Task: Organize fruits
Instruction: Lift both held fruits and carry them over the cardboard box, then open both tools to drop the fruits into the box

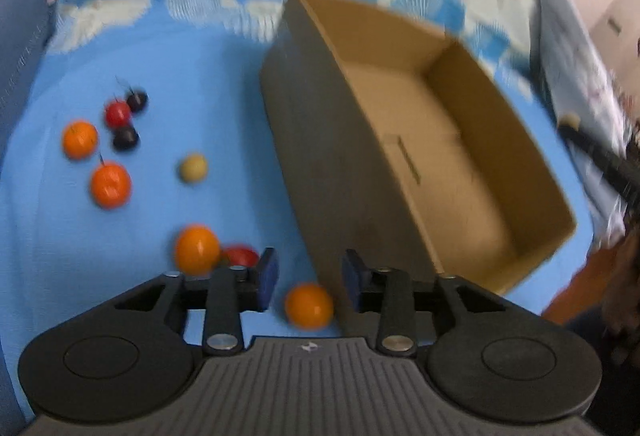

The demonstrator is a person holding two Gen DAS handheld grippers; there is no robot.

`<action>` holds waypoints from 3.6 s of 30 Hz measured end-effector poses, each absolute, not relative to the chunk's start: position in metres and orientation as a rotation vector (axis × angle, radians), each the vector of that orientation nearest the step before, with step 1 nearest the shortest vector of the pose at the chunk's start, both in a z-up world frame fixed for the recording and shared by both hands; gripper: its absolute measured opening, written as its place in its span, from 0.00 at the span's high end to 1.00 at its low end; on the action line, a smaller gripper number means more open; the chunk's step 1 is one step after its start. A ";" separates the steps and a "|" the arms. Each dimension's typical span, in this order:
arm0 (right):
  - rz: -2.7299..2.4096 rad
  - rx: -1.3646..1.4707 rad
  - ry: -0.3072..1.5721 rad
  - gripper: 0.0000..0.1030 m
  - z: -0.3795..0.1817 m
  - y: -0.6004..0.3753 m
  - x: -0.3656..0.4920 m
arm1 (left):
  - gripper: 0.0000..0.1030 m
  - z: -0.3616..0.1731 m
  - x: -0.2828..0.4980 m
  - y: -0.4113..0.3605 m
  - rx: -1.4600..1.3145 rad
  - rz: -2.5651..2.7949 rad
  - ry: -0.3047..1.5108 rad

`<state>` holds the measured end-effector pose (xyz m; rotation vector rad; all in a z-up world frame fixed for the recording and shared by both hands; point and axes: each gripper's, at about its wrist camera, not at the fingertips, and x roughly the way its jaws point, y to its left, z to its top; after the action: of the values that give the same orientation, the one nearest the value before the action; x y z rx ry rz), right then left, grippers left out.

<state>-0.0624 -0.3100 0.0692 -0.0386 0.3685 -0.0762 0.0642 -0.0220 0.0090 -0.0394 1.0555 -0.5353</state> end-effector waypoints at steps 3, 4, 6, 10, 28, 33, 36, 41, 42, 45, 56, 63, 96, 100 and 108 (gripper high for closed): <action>-0.071 -0.024 0.369 0.73 0.070 -0.308 -0.062 | 0.60 -0.008 0.064 -0.022 -0.018 -0.533 1.134; -0.069 -0.027 0.369 0.73 0.069 -0.308 -0.062 | 0.60 -0.011 0.063 -0.024 0.010 -0.537 1.137; -0.066 -0.040 0.369 0.73 0.069 -0.306 -0.063 | 0.60 -0.015 0.061 -0.030 0.078 -0.567 1.141; -0.064 -0.051 0.370 0.73 0.069 -0.307 -0.068 | 0.60 -0.027 0.051 -0.050 0.318 -0.701 1.098; -0.093 -0.056 0.405 0.73 0.064 -0.316 -0.063 | 0.60 -0.065 0.044 -0.074 0.684 -0.927 0.887; -0.112 -0.029 0.421 0.73 0.065 -0.319 -0.057 | 0.60 -0.036 0.044 -0.055 0.545 -0.833 0.833; -0.119 -0.008 0.430 0.73 0.064 -0.321 -0.055 | 0.60 -0.007 0.043 -0.040 0.408 -0.733 0.744; -0.131 0.008 0.456 0.73 0.060 -0.324 -0.051 | 0.60 0.034 0.021 -0.043 0.226 -0.543 0.552; -0.130 0.005 0.459 0.73 0.060 -0.325 -0.051 | 0.60 0.040 0.012 -0.044 0.196 -0.527 0.516; -0.130 -0.013 0.469 0.73 0.056 -0.324 -0.049 | 0.60 0.048 -0.009 -0.064 0.149 -0.539 0.431; -0.160 -0.057 0.491 0.73 0.049 -0.330 -0.047 | 0.60 0.030 -0.028 -0.122 0.182 -0.687 0.367; -0.164 -0.073 0.497 0.73 0.048 -0.330 -0.048 | 0.60 0.015 -0.016 -0.132 0.194 -0.689 0.404; -0.157 -0.099 0.508 0.73 0.045 -0.319 -0.040 | 0.60 0.008 -0.012 -0.141 0.209 -0.719 0.432; -0.192 -0.099 0.496 0.43 0.046 -0.319 -0.040 | 0.46 0.007 -0.011 -0.142 0.208 -0.710 0.440; -0.220 -0.116 0.480 0.40 0.046 -0.316 -0.041 | 0.42 0.010 -0.012 -0.139 0.192 -0.692 0.419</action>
<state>-0.0405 -0.3156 0.0461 -0.1162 0.4805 -0.2196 -0.0122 -0.1391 0.0096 0.1924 0.4189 -0.6921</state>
